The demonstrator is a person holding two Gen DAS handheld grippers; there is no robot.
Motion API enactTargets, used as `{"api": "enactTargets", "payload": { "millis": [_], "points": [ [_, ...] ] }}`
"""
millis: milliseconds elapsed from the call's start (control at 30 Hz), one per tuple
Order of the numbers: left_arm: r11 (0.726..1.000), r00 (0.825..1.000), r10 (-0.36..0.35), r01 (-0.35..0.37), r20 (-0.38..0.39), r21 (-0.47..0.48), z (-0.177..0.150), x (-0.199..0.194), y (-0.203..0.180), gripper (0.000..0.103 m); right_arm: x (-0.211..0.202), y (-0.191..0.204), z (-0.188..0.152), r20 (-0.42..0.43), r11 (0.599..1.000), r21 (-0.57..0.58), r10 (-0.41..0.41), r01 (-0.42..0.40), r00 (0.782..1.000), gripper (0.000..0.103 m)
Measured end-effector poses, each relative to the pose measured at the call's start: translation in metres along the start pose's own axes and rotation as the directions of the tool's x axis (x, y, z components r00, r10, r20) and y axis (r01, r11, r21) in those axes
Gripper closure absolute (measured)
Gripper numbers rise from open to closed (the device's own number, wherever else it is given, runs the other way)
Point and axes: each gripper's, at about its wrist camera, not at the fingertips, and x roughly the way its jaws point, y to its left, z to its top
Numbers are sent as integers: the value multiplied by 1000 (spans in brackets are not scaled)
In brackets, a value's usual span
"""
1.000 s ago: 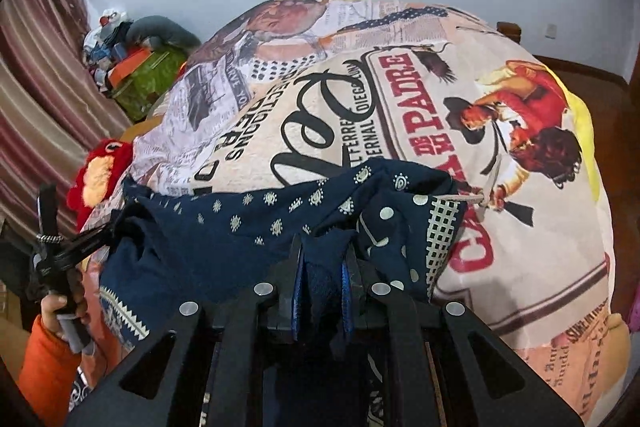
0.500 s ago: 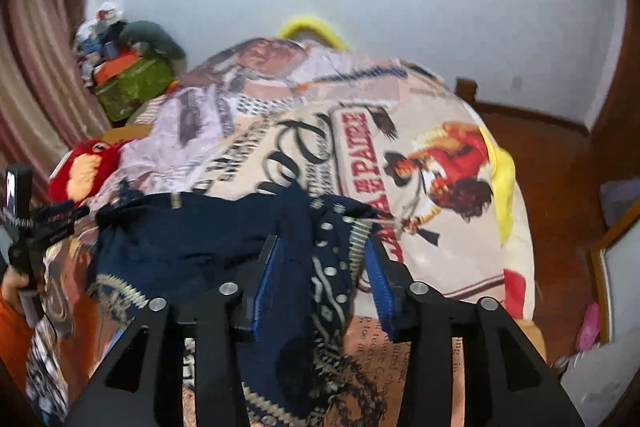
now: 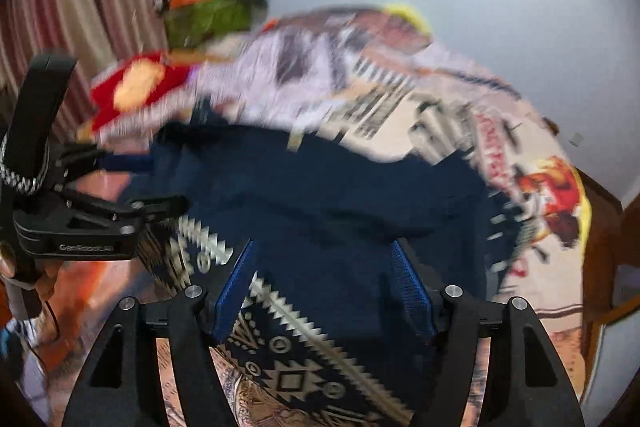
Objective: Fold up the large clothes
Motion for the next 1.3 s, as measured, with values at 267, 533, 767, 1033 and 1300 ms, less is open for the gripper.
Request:
{"api": "enactTargets", "payload": {
  "millis": [267, 533, 767, 1033, 1300],
  "points": [
    [999, 999, 36, -37, -18, -9, -11, 36, 4, 15, 42, 5, -30, -79, 998, -63, -26, 21, 997, 19],
    [994, 994, 99, -98, 36, -45, -17, -7, 24, 16, 23, 3, -27, -116, 999, -33, -45, 41, 992, 18],
    [986, 984, 117, -98, 136, -135, -37, -66, 59, 16, -17, 14, -20, -23, 993, -82, -88, 85, 996, 18],
    [924, 997, -10, 37, 73, -380, -85, -71, 103, 16, -54, 38, -3, 99, 990, -107, -85, 96, 991, 14],
    [715, 945, -321, 289, 69, -637, -133, -30, 118, 16, -25, 61, 2, 46, 989, -137, -52, 57, 998, 10]
  ]
}}
